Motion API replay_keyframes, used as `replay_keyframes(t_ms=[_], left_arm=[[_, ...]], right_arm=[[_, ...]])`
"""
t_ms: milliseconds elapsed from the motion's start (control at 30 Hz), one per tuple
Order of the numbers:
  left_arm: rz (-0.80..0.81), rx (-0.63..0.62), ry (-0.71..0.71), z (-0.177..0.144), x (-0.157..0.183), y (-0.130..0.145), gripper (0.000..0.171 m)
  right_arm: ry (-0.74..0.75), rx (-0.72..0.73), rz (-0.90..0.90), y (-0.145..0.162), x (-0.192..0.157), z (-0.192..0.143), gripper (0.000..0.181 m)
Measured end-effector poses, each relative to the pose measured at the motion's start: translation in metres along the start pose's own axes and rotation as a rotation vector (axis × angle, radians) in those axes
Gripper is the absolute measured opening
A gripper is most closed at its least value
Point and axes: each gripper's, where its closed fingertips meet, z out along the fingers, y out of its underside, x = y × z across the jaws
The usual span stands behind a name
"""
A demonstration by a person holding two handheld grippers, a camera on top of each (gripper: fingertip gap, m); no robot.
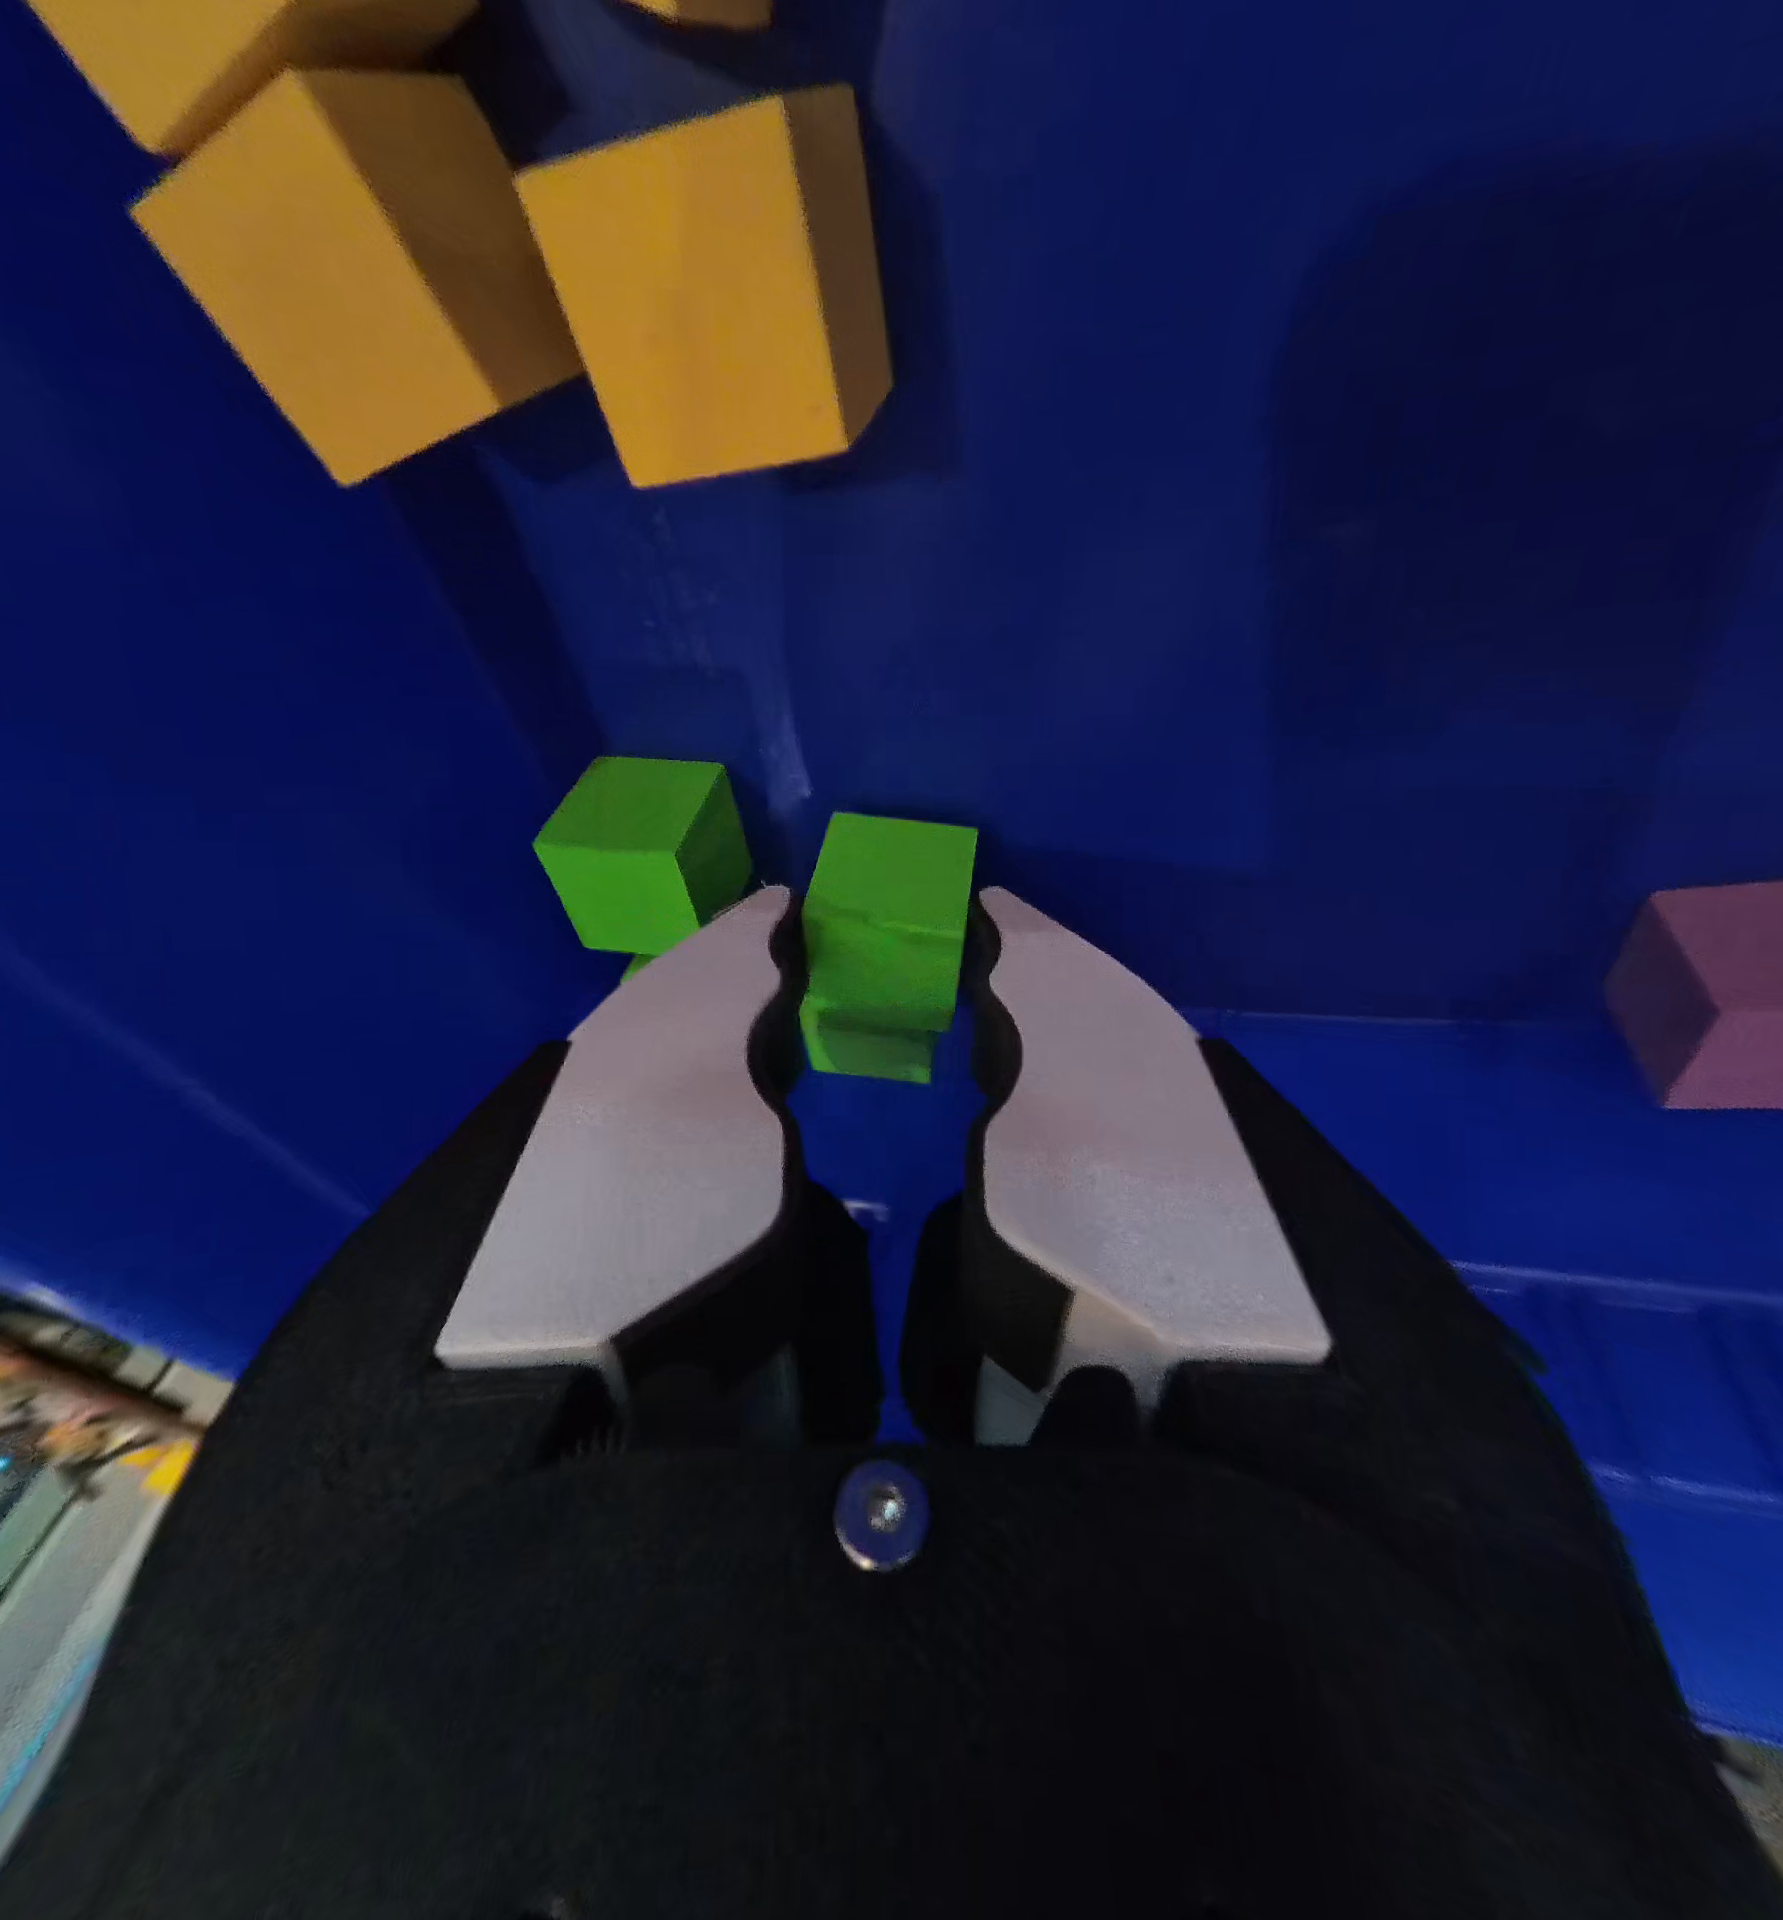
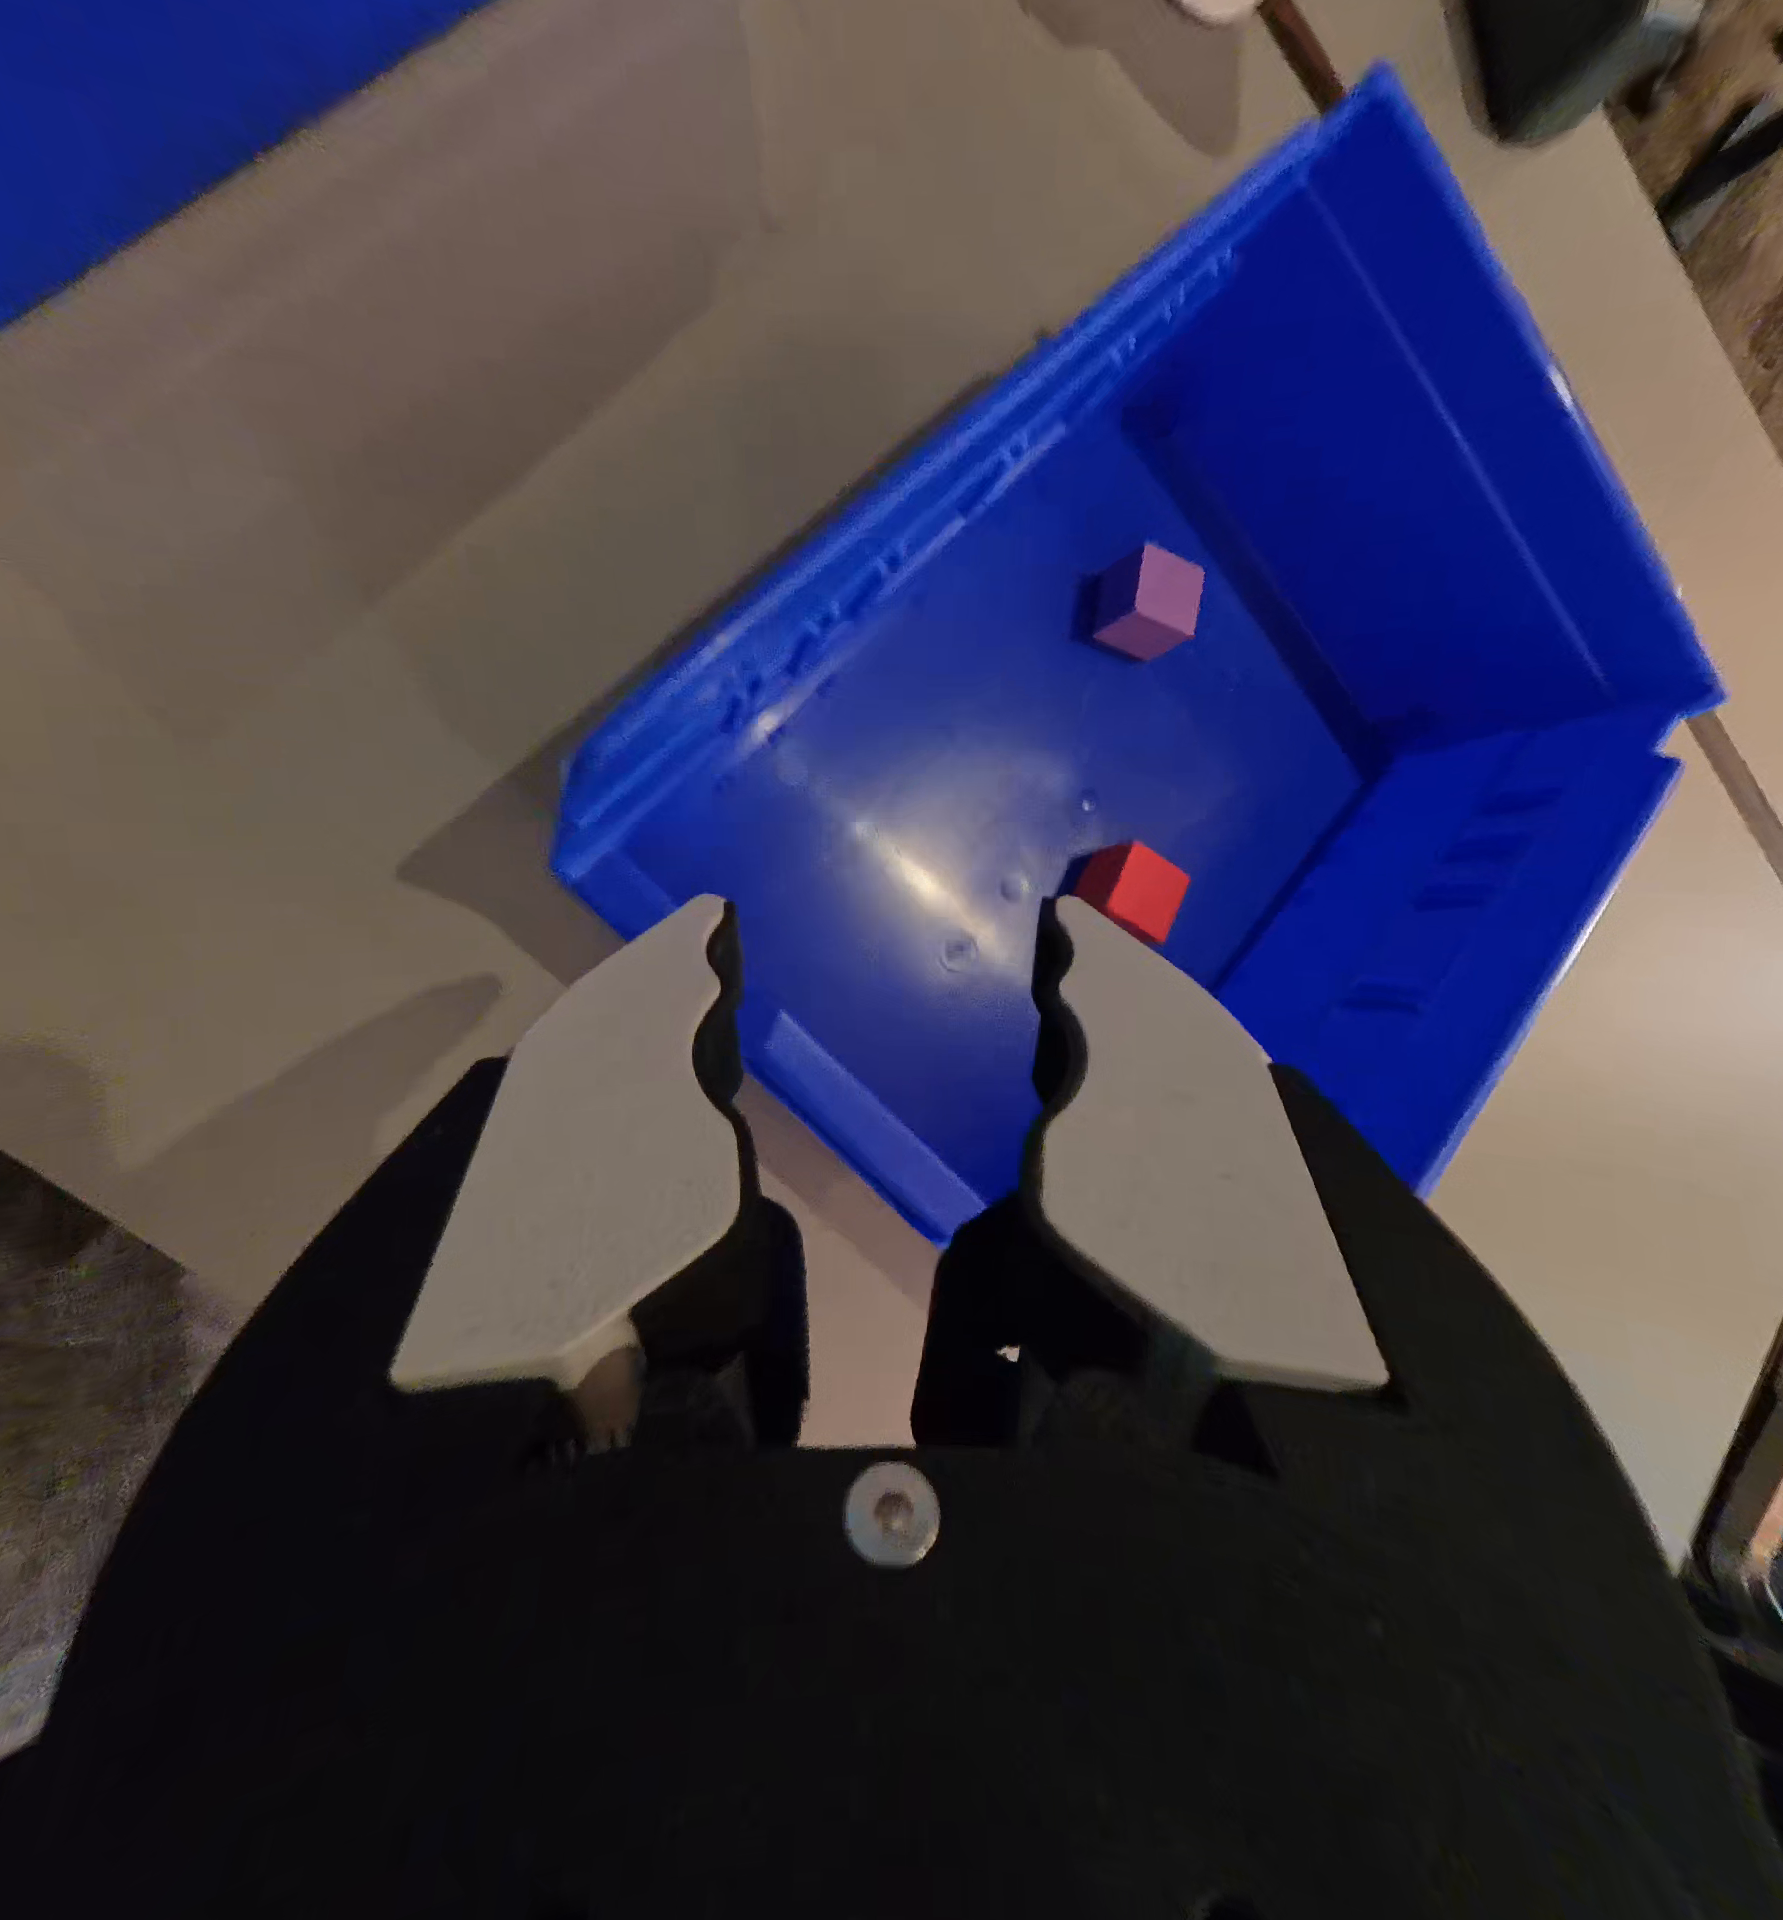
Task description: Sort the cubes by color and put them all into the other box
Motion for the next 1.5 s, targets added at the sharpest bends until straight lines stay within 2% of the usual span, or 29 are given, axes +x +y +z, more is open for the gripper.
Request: replay_keyframes(t_ms=[67, 133, 200, 267, 333, 433, 567, 867, 1000, 1200, 1300, 1400, 1500], left_arm=[[-0.081, 0.147, 0.044, -0.019, 0.01, -0.016, 0.03], [-0.188, 0.403, 0.181, -0.053, 0.033, -0.047, 0.03], [-0.28, 0.706, 0.435, -0.104, 0.067, -0.083, 0.03], [-0.339, 0.942, 0.721, -0.157, 0.096, -0.106, 0.029], [-0.366, 1.042, 0.905, -0.189, 0.115, -0.117, 0.029], [-0.377, 1.086, 1.104, -0.217, 0.14, -0.131, 0.029], [-0.372, 1.112, 1.246, -0.241, 0.161, -0.144, 0.03], [-0.349, 1.145, 1.257, -0.256, 0.175, -0.155, 0.03], [-0.336, 1.214, 1.222, -0.262, 0.177, -0.158, 0.03], [-0.331, 1.32, 1.183, -0.278, 0.179, -0.163, 0.058], [-0.348, 1.394, 1.12, -0.284, 0.169, -0.158, 0.059], [-0.395, 1.481, 1.011, -0.286, 0.154, -0.147, 0.056], [-0.42, 1.503, 0.827, -0.284, 0.15, -0.136, 0.051]], right_arm=[[-0.003, 0.122, -0.033, -0.018, -0.01, -0.004, 0.054], [-0.025, 0.298, -0.118, -0.044, -0.03, -0.009, 0.053], [-0.057, 0.437, -0.219, -0.068, -0.055, -0.015, 0.052], [-0.075, 0.54, -0.333, -0.089, -0.08, -0.018, 0.051], [-0.069, 0.634, -0.442, -0.11, -0.101, -0.024, 0.051], [-0.042, 0.748, -0.556, -0.137, -0.124, -0.036, 0.052], [-0.027, 0.827, -0.601, -0.158, -0.141, -0.05, 0.05], [-0.074, 0.867, -0.548, -0.163, -0.151, -0.06, 0.029], [-0.103, 0.889, -0.507, -0.16, -0.149, -0.067, 0.027], [-0.127, 0.852, -0.493, -0.149, -0.135, -0.072, 0.027], [-0.125, 0.803, -0.463, -0.141, -0.105, -0.076, 0.027], [-0.11, 0.723, -0.39, -0.135, -0.054, -0.075, 0.027], [-0.104, 0.566, -0.276, -0.125, 0.004, -0.057, 0.027]])
